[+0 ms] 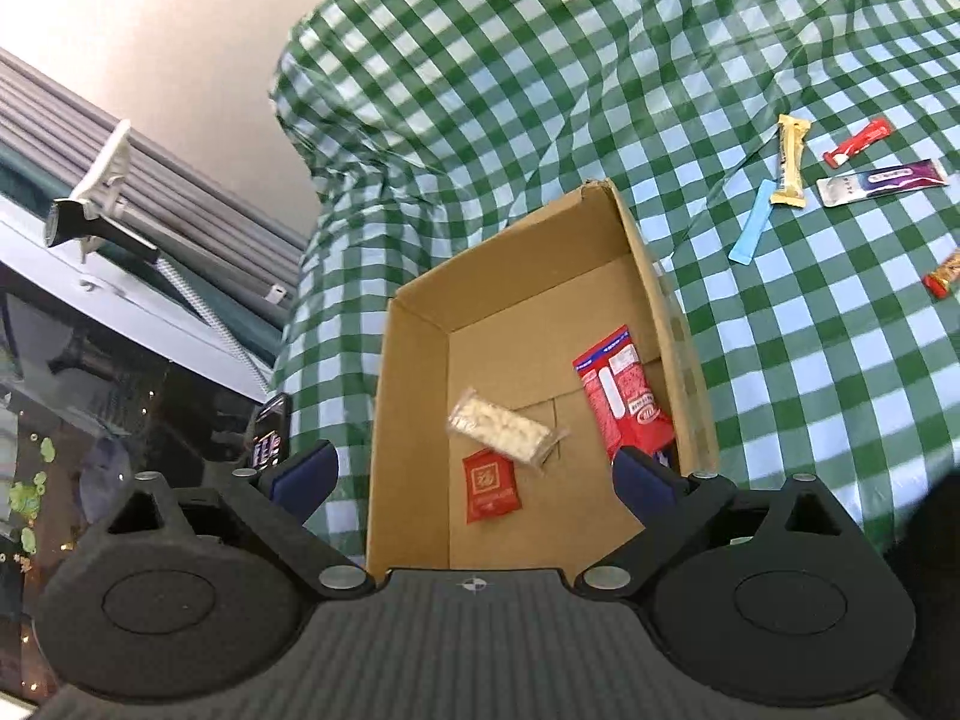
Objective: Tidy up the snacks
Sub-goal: 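Withdraw both tools from the box toward the remaining snacks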
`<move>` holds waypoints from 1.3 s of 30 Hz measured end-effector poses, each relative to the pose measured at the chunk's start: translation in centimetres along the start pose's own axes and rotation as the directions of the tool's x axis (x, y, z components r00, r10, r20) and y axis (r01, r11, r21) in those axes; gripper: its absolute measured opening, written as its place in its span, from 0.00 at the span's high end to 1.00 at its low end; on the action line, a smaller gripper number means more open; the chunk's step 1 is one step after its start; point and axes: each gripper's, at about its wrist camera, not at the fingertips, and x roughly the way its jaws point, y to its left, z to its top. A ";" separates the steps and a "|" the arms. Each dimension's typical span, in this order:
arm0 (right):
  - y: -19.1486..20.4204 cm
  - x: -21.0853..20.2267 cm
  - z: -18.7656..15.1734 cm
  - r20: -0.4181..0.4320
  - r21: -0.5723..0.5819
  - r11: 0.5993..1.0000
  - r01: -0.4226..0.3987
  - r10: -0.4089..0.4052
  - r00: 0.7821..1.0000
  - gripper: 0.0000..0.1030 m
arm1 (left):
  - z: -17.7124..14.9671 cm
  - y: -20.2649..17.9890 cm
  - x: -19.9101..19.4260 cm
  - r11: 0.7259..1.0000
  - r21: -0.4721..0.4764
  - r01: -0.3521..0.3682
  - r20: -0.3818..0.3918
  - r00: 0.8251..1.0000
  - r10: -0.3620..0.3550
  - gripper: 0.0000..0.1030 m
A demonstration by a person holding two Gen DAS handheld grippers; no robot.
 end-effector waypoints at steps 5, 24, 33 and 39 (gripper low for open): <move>0.1 -2.9 -3.7 0.036 -0.048 0.999 0.022 -0.021 0.999 0.04 | -2.0 -1.7 -1.5 0.999 0.036 0.022 -0.002 1.000 -0.022 0.00; -5.8 -7.5 -10.2 0.077 0.023 0.998 0.065 -0.067 0.995 0.04 | -3.8 -6.9 -3.8 0.990 0.141 0.033 0.003 0.999 -0.033 0.00; -8.9 -8.3 -9.8 0.096 0.066 0.996 0.065 -0.071 0.993 0.04 | -2.8 -9.9 -2.7 0.983 0.182 0.032 -0.023 0.999 -0.028 0.00; -11.3 -8.4 -8.9 0.103 0.111 0.991 0.071 -0.083 0.991 0.04 | -1.2 -12.7 -0.8 0.975 0.215 0.047 -0.062 0.997 -0.034 0.00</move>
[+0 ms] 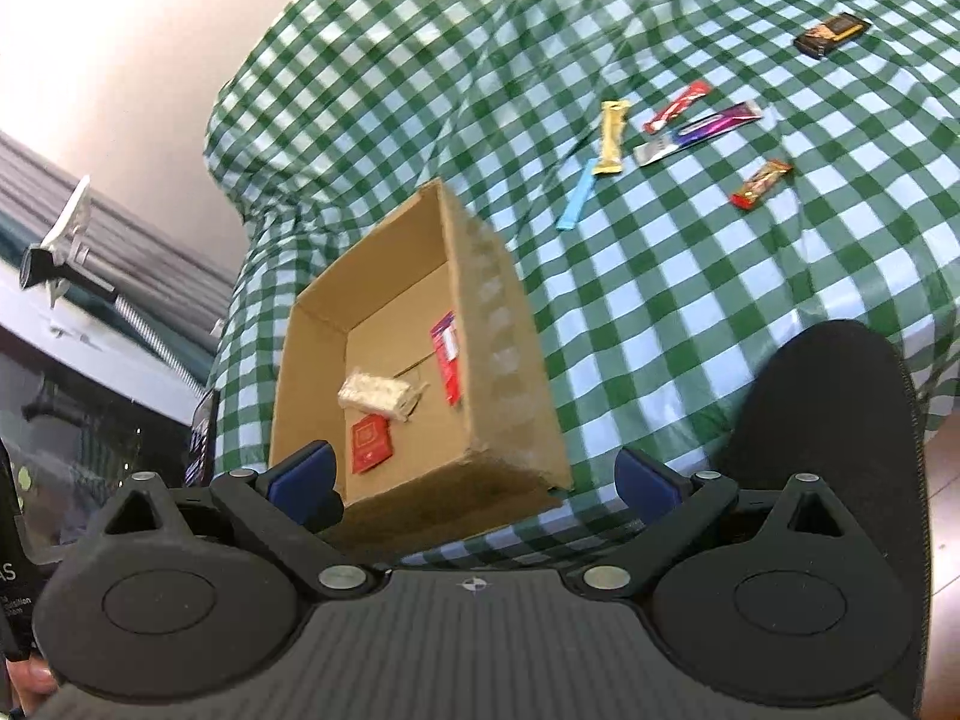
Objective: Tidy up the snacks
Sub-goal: 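Withdraw both tools from the box toward the remaining snacks, then grasp the yellow bar with left tool while right tool grasps dark biscuit bar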
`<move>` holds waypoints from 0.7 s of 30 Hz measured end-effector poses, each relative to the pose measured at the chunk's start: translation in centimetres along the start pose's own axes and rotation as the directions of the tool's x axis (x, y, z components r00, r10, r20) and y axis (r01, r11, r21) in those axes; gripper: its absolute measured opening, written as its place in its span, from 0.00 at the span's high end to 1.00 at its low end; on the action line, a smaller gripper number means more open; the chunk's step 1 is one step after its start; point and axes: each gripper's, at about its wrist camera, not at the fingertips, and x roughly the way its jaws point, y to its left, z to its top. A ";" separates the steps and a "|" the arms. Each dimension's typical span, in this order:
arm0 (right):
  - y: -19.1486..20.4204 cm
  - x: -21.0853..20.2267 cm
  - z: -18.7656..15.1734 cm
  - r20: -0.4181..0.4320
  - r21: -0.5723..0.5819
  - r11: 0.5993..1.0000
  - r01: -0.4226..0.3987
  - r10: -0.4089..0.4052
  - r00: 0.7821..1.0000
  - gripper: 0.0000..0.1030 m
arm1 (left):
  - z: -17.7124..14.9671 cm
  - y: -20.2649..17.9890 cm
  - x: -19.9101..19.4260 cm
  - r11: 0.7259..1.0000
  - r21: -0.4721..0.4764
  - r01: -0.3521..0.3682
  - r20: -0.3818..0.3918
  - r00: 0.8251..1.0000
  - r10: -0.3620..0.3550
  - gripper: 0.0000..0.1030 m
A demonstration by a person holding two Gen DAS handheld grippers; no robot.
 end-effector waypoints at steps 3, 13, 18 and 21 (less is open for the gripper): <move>-1.6 -0.2 1.5 0.036 0.019 0.999 0.036 -0.037 0.999 0.04 | 2.6 -1.2 1.3 0.999 -0.003 0.040 -0.017 0.999 -0.040 0.00; -9.7 -0.3 11.4 0.253 0.067 0.969 0.239 -0.249 0.935 0.03 | 14.9 -7.0 9.1 0.997 0.030 0.077 0.023 0.997 -0.078 0.00; -15.2 3.0 18.0 0.301 0.091 0.930 0.355 -0.366 0.881 0.03 | 21.4 -10.6 17.0 0.995 0.063 0.071 0.007 0.997 -0.072 0.00; -18.8 6.2 22.1 0.319 0.116 0.902 0.415 -0.430 0.845 0.03 | 24.4 -12.0 21.8 0.996 0.052 0.070 -0.003 0.998 -0.070 0.00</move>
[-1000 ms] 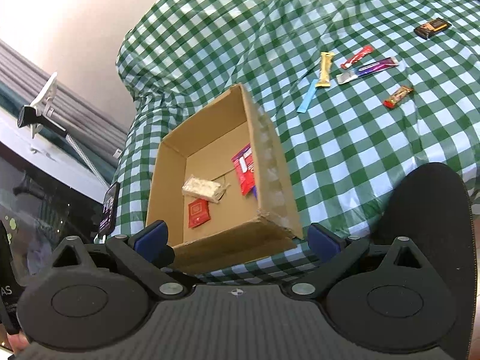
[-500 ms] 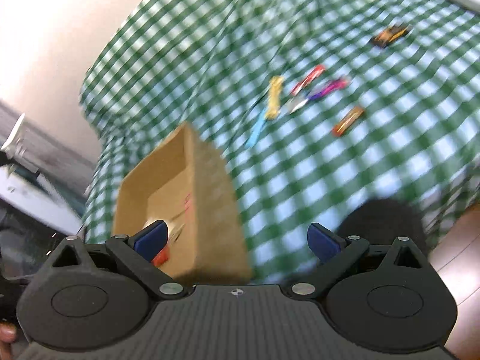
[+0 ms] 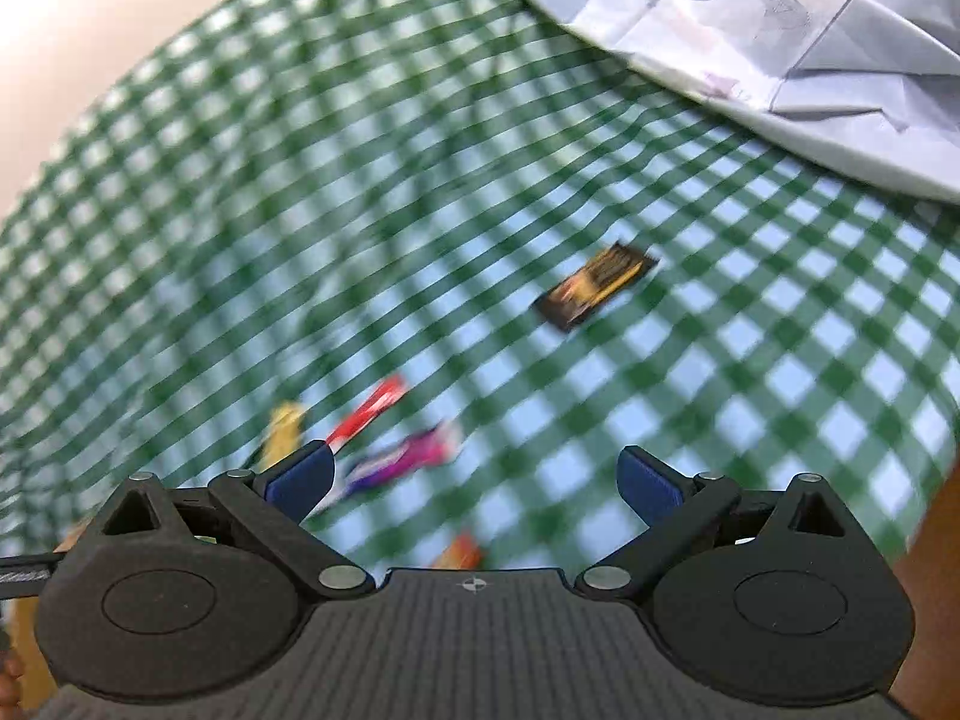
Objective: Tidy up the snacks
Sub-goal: 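Grasp the yellow bar with left tool while right tool grasps dark biscuit bar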
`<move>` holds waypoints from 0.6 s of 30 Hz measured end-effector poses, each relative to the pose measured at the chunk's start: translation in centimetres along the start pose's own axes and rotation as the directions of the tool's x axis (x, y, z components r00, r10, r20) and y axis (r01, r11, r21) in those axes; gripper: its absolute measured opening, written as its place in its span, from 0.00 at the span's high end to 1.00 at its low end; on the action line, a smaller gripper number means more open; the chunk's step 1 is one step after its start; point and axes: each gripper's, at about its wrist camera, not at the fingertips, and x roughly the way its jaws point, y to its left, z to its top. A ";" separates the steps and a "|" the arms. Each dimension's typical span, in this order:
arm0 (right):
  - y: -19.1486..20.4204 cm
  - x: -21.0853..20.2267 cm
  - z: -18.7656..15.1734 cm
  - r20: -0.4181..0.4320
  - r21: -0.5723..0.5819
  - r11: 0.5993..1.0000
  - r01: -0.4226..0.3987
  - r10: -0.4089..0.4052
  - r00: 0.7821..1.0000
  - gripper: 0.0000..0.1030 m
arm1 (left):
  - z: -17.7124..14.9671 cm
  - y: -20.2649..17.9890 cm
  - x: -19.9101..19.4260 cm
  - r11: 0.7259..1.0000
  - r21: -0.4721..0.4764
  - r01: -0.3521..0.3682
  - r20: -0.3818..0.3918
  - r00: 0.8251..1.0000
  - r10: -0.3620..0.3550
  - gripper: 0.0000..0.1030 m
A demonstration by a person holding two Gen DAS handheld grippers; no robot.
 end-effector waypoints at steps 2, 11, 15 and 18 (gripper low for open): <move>-0.9 4.0 1.4 0.006 0.010 0.999 0.049 -0.049 0.999 0.03 | 1.8 -0.4 3.6 1.000 -0.015 -0.006 -0.014 1.000 0.005 0.00; -3.1 18.7 6.9 0.029 0.042 0.981 0.191 -0.192 0.981 0.03 | 6.0 -2.2 14.7 0.999 0.033 0.012 -0.080 0.997 -0.009 0.00; -3.6 23.5 8.5 0.019 0.036 0.970 0.240 -0.241 0.970 0.02 | 6.4 -2.8 17.2 0.999 0.047 0.026 -0.109 0.994 -0.020 0.00; -3.6 25.0 8.6 0.048 0.029 0.957 0.288 -0.289 0.956 0.00 | 6.5 -2.9 18.1 0.998 0.056 0.031 -0.116 0.993 -0.025 0.00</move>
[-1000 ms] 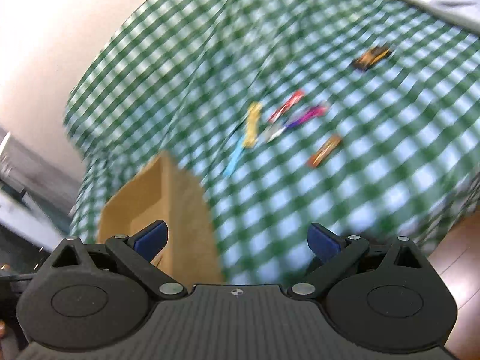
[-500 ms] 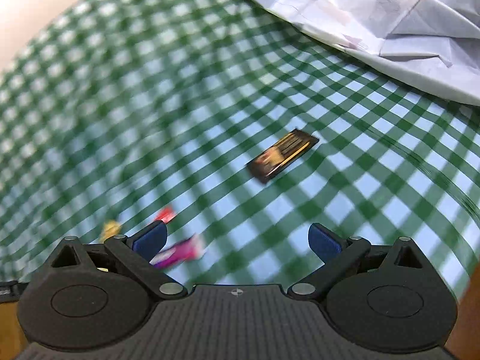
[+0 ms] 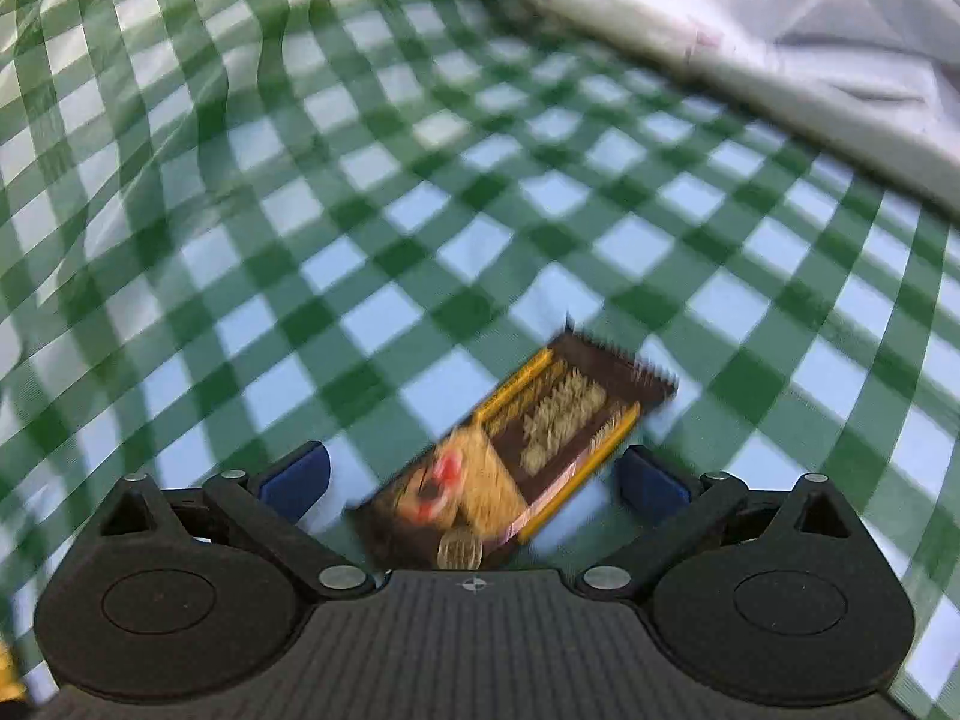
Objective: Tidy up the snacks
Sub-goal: 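Grasp the yellow bar with left tool while right tool grasps dark biscuit bar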
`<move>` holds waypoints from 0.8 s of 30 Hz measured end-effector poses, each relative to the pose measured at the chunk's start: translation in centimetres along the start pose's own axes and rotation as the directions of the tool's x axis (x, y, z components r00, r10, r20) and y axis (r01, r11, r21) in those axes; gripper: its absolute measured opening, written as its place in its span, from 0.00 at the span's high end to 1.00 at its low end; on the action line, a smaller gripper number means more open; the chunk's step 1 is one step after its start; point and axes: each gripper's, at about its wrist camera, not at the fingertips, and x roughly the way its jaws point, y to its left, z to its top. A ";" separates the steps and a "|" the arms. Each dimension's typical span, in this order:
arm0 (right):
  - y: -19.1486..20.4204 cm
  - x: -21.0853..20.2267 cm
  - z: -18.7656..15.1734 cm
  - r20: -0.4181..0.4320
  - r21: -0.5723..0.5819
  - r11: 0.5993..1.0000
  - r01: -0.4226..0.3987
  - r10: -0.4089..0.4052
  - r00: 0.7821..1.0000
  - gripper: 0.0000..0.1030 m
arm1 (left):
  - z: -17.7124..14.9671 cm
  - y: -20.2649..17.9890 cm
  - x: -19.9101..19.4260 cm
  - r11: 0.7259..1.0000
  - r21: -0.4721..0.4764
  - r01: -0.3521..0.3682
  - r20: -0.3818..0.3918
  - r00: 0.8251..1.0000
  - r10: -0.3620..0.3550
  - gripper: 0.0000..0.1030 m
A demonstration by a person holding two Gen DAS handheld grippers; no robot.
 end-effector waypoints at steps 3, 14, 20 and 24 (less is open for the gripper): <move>0.8 0.6 -0.4 0.015 -0.069 0.997 0.030 -0.029 0.999 0.00 | 0.1 0.3 0.6 1.000 -0.004 0.000 -0.007 1.000 0.000 0.00; 0.6 -1.0 -1.1 0.072 -0.161 0.986 0.042 -0.030 0.997 0.59 | 0.8 0.7 -2.1 0.999 0.030 0.038 0.071 0.997 -0.040 0.88; -0.7 -5.5 -0.4 0.063 -0.129 0.991 -0.032 0.040 0.997 0.60 | -1.3 2.6 -9.4 0.996 -0.018 0.090 0.129 0.988 -0.087 0.88; -0.7 -12.4 -0.5 0.100 -0.128 0.980 -0.152 0.166 0.981 0.60 | -4.3 3.9 -16.3 0.989 -0.038 0.140 0.187 0.974 -0.130 0.88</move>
